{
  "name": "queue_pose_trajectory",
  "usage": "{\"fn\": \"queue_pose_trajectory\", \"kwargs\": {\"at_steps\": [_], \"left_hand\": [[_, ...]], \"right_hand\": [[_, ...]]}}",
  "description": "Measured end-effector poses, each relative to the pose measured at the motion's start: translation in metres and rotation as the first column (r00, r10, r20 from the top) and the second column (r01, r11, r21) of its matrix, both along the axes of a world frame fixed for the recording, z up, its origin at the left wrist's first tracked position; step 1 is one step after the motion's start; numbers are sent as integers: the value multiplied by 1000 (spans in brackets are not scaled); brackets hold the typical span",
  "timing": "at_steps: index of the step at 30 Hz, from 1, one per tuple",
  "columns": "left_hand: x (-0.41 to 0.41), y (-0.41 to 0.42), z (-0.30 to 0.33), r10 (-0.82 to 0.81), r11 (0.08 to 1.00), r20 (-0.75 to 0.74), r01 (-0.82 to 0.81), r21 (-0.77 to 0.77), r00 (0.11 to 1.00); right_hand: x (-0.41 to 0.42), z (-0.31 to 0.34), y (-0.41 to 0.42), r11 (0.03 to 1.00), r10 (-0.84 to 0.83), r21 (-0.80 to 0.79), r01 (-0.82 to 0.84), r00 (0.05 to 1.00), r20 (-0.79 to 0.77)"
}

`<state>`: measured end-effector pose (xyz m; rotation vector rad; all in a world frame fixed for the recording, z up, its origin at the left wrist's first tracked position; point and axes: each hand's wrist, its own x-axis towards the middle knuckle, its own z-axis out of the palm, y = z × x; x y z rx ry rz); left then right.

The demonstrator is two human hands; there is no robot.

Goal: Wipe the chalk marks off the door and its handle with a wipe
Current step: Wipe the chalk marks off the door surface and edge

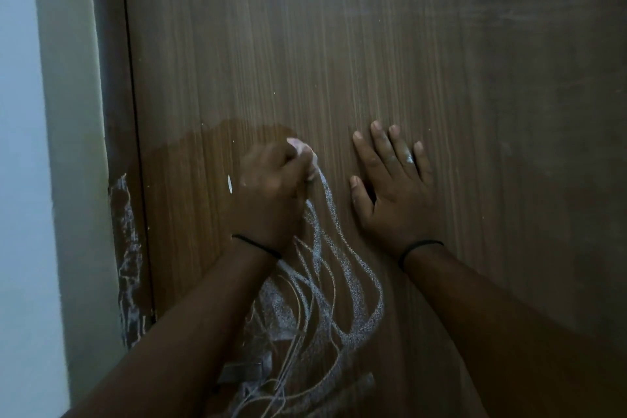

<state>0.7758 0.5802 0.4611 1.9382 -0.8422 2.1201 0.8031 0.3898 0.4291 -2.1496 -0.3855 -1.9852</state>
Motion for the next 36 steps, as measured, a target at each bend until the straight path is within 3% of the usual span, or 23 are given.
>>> {"fn": "queue_pose_trajectory", "kwargs": {"at_steps": [3, 7, 11, 16, 20, 24, 27, 28, 31, 36], "left_hand": [[-2, 3, -8, 55, 996, 47, -59, 73, 997], [-3, 3, 25, 3, 997, 59, 2, -74, 998], [-3, -13, -21, 0, 995, 53, -5, 96, 999], [2, -13, -22, -42, 999, 41, 44, -30, 998], [5, -16, -40, 31, 977, 71, -45, 210, 997], [3, -2, -21, -26, 999, 56, 28, -27, 998], [2, -10, -40, 54, 979, 77, -68, 192, 996], [2, -10, -43, 52, 977, 68, -65, 201, 996], [2, -4, -35, -16, 1000, 49, 16, -8, 999], [1, -7, -9, -15, 996, 87, 22, -86, 996]], "right_hand": [[1, 0, -1, 1000, -2, -2, 2, 1000, 10], [1, -1, -1, 1000, 6, 11, -6, 1000, 5], [1, -4, -2, 1000, 24, 18, -24, 1000, 9], [-1, -3, -1, 1000, 12, 7, -12, 1000, 6], [-1, -4, -1, 1000, -1, 8, 1, 1000, 14], [0, -4, -1, 1000, 9, 3, -9, 1000, 12], [2, -4, 0, 1000, 5, 9, -5, 1000, 25], [2, -4, 0, 1000, 4, 9, -4, 999, 32], [3, -4, -1, 1000, -9, 16, 9, 999, 49], [3, -5, 0, 1000, 7, 15, -8, 999, 43]]}}
